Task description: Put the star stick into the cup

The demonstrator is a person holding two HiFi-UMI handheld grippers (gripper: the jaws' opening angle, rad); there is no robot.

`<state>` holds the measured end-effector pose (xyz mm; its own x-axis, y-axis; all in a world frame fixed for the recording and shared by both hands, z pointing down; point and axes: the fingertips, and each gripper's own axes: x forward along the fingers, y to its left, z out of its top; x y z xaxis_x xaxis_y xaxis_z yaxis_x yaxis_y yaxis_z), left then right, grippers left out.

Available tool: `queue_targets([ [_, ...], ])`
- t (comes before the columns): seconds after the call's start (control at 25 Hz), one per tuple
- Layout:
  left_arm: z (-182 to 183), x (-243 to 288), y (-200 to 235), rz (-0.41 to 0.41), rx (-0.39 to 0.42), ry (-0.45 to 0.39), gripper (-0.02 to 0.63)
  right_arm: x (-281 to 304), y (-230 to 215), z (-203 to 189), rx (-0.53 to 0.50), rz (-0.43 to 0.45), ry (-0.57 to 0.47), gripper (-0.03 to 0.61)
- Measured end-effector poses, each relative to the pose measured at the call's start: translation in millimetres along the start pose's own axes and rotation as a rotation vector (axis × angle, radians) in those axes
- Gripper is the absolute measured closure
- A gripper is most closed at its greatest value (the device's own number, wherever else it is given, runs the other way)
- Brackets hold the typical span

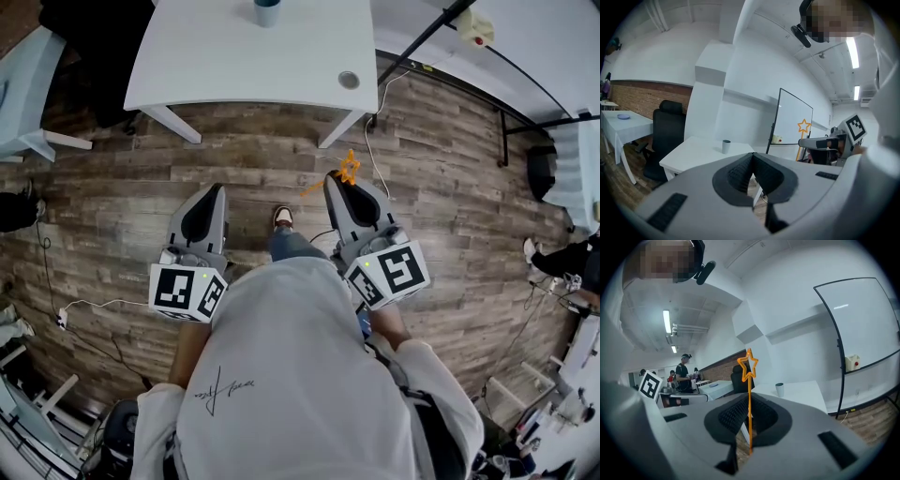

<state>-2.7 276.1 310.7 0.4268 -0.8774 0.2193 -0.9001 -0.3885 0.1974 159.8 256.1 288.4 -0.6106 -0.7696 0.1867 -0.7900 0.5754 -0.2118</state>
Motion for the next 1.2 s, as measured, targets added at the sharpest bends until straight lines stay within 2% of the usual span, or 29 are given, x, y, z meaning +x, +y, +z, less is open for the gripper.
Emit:
queue_targets([
  [0.2, 0, 24, 16, 0.048, 0.022, 0.009, 0.607, 15, -12, 4, 0.015, 0.055, -0.013, 0.558],
  [0.32, 4, 27, 22, 0.069, 0.024, 0.002, 0.607, 20, -17, 2, 0.003, 0.059, -0.007, 0.558],
  [0.6, -6, 31, 27, 0.089, -0.033, 0.007, 0.607, 29, -18, -1, 0.020, 0.087, -0.003, 0.558],
  [0.88, -10, 49, 32, 0.069, -0.048, 0.015, 0.607, 43, -28, 2, -0.004, 0.080, 0.009, 0.558],
  [1.2, 7, 92, 49, 0.045, -0.045, -0.001, 0.607, 77, -51, 18, -0.018, 0.065, 0.006, 0.558],
])
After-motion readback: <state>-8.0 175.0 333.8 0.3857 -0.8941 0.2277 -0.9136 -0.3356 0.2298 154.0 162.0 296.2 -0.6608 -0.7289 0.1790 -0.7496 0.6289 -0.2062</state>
